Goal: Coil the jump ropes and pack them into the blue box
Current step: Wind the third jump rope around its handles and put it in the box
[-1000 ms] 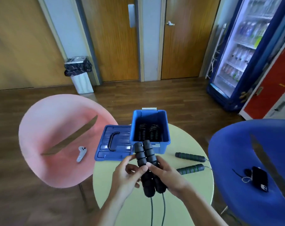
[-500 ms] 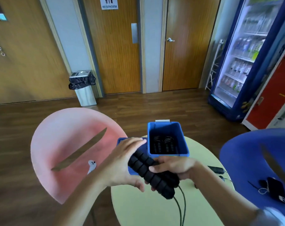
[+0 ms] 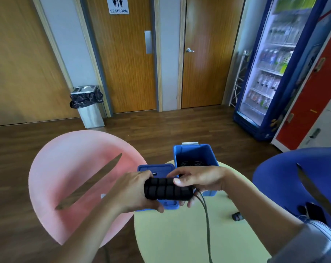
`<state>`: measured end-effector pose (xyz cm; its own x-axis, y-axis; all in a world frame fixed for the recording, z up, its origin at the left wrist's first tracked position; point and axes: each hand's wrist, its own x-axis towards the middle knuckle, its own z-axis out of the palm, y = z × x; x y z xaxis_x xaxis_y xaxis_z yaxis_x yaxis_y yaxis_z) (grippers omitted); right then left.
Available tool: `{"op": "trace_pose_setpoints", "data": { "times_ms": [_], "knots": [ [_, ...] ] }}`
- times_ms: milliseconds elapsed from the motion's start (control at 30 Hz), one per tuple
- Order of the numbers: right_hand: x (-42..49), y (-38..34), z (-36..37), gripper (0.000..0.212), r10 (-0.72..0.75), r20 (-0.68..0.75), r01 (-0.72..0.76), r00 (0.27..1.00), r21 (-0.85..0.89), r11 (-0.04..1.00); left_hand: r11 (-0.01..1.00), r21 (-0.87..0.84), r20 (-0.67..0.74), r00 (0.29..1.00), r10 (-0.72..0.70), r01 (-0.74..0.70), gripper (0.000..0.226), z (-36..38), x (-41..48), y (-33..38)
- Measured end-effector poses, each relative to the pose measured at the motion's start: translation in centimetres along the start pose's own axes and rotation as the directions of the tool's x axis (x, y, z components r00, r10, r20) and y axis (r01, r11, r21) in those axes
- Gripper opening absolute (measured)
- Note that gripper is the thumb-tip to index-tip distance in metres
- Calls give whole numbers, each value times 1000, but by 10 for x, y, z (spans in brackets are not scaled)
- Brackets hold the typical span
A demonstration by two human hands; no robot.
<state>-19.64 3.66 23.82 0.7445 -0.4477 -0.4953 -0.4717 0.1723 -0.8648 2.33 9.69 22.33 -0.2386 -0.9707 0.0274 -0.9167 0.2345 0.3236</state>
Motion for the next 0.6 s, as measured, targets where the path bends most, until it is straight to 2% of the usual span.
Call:
{"op": "trace_pose_setpoints", "data": {
  "times_ms": [100,200,300,400,500,600],
  "knots": [
    [1,1,6,61,-70,-177,58,982,-73,996,992,-73,62,993,-98,102,62,-1,-6,-2],
    [6,-7,12,43,-112,-279,88,954,-97,991,982,-107,132,981,-143,157,49,-3,-7,0],
    [8,-19,13,35,-62,-304,38,951,-83,996,974,-187,166,981,-100,131,51,-4,-7,3],
    [10,-30,12,33,-33,-281,-8,959,-143,990,930,-324,162,979,-124,172,50,1,-11,9],
    [9,-42,16,35,-26,-252,-33,967,-227,973,870,-449,125,978,-165,204,65,14,-12,8],
    [1,-55,25,24,-141,-321,97,937,-149,984,770,-608,60,978,-198,193,73,23,-13,2]
  ]
}}
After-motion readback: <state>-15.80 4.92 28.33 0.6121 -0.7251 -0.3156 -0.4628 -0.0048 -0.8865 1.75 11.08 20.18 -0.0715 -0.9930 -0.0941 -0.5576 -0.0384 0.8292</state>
